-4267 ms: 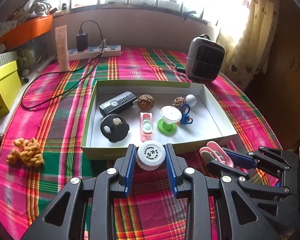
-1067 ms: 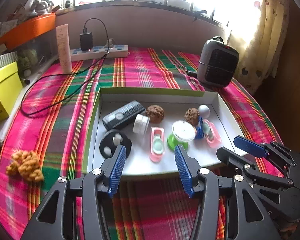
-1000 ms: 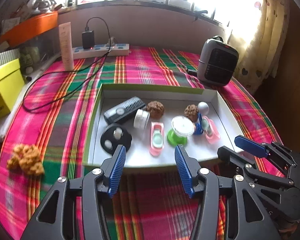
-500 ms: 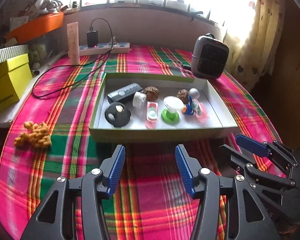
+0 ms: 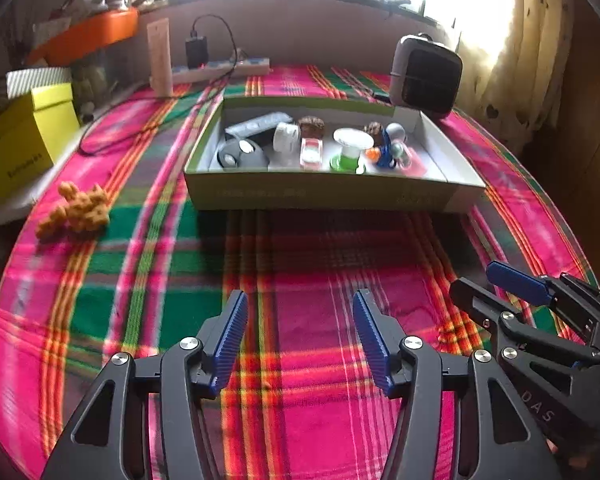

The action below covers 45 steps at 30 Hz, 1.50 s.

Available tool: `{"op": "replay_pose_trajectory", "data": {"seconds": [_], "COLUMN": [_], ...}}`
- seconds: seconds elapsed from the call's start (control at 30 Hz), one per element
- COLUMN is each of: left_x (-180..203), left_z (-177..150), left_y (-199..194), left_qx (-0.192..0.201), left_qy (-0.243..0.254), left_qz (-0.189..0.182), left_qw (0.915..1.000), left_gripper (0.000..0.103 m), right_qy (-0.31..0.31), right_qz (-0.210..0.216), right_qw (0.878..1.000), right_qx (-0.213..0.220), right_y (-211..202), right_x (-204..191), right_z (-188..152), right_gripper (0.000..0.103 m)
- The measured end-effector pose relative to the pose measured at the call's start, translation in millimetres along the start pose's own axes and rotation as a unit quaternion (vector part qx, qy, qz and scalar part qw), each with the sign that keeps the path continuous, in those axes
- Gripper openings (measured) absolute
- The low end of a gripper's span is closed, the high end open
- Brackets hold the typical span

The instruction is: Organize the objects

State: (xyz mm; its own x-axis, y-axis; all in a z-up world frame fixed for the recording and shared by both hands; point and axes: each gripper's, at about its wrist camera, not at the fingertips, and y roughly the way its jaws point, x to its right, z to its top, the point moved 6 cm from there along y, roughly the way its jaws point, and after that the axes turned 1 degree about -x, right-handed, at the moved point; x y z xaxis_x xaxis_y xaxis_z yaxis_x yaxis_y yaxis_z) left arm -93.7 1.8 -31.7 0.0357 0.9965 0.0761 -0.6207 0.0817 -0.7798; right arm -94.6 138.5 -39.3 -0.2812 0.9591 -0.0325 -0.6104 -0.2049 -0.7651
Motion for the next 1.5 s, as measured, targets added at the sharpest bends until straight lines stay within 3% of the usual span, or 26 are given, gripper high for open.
{"op": "replay_pose_trajectory", "data": {"seconds": [0.4, 0.53, 0.67, 1.5], "left_x": [3.9, 8.2, 5.9, 6.2], "left_z": [-7.0, -9.9, -10.4, -10.8], "left_y": [1.8, 1.9, 1.6, 1.4], "left_qx": [0.010, 0.023, 0.030, 0.031], "left_qy": [0.009, 0.025, 0.018, 0.019], "left_qz": [0.017, 0.040, 0.034, 0.035], "left_qw": [0.9998, 0.9986, 0.9988, 0.9988], "left_gripper": [0.057, 0.058, 0.060, 0.060], "right_qy": [0.000, 0.003, 0.008, 0.008], "right_qz": [-0.022, -0.025, -0.026, -0.028], "right_qw": [1.000, 1.000, 1.000, 0.999], "right_qx": [0.006, 0.011, 0.013, 0.019], "right_y": [-3.2, -3.5, -3.3, -4.0], "right_x": [2.6, 2.9, 4.7, 3.2], "right_z": [-7.3, -7.8, -8.0, -9.1], "right_gripper": [0.043, 0.045, 0.052, 0.054]}}
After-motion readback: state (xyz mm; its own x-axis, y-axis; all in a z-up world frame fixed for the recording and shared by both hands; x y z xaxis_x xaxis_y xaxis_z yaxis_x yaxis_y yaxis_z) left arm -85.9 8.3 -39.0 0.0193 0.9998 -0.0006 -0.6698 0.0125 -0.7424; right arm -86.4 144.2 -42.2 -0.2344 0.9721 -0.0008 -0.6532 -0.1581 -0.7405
